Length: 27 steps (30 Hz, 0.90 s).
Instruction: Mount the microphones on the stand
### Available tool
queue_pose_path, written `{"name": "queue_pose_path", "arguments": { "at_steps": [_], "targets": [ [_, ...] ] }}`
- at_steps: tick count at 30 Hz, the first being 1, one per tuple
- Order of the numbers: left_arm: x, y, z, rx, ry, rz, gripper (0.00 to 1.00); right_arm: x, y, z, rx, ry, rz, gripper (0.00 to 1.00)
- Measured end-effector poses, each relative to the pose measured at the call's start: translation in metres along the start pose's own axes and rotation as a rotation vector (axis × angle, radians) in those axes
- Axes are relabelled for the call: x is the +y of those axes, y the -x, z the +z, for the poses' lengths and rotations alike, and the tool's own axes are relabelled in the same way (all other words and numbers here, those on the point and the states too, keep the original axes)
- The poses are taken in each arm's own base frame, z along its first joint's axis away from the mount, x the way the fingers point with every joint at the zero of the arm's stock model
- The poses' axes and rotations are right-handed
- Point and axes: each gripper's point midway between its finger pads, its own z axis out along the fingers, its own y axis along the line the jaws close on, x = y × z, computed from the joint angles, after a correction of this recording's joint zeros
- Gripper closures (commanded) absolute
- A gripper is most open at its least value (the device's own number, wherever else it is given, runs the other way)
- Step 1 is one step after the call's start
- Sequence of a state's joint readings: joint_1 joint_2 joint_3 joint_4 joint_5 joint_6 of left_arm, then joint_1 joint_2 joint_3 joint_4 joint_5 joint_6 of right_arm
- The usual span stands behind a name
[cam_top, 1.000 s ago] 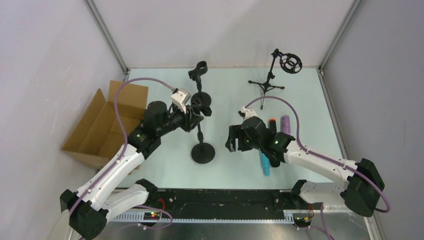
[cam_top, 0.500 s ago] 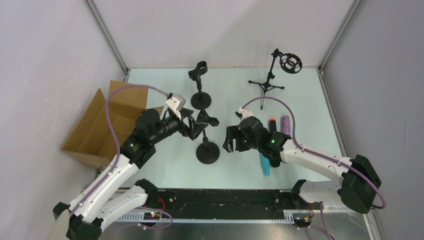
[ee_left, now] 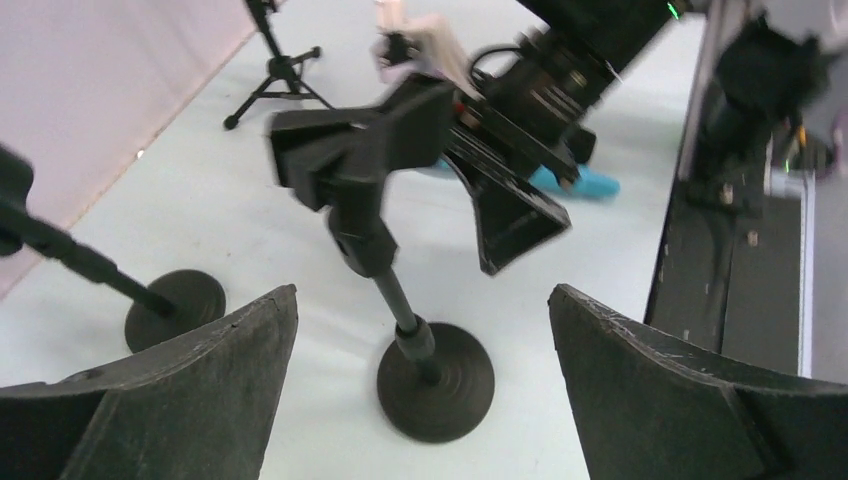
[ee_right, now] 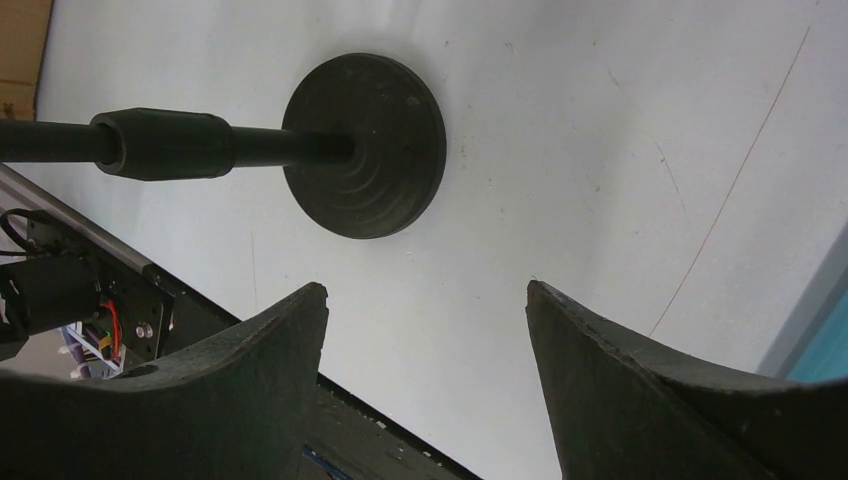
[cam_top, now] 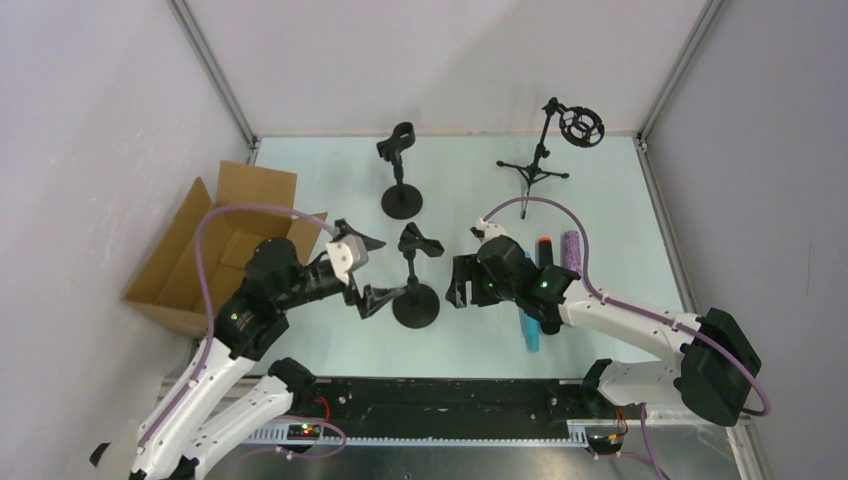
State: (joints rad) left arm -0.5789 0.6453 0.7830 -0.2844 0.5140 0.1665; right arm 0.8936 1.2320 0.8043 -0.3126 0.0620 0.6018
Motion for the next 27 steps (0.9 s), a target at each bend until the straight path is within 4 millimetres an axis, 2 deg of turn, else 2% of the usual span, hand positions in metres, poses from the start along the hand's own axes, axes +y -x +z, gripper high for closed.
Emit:
{"name": "queue_pose_path", "arguments": {
  "at_steps": [3, 8, 14, 23, 25, 27],
  "targets": [
    [-0.011, -0.009, -0.005, 0.044, -0.086, 0.126, 0.0, 0.0, 0.0, 0.0, -0.001, 0.0, 0.0, 0.21],
    [-0.005, -0.013, 0.001, 0.098, -0.141, 0.305, 0.0, 0.002, 0.007, -0.009, -0.027, 0.016, 0.009, 0.2],
    [0.013, 0.004, 0.02, 0.113, -0.163, 0.399, 0.0, 0.001, 0.022, -0.029, -0.082, 0.036, 0.026, 0.18],
    [0.02, 0.041, 0.034, 0.053, -0.233, 0.507, 0.0, -0.006, 0.015, -0.041, -0.057, 0.018, 0.018, 0.18],
    [0.02, 0.044, 0.039, 0.054, -0.261, 0.519, 0.0, -0.006, 0.015, -0.045, -0.06, 0.026, 0.016, 0.18],
    [0.02, 0.037, 0.043, 0.075, -0.291, 0.524, 0.0, -0.007, 0.017, -0.05, -0.069, 0.031, 0.015, 0.17]
  ]
}}
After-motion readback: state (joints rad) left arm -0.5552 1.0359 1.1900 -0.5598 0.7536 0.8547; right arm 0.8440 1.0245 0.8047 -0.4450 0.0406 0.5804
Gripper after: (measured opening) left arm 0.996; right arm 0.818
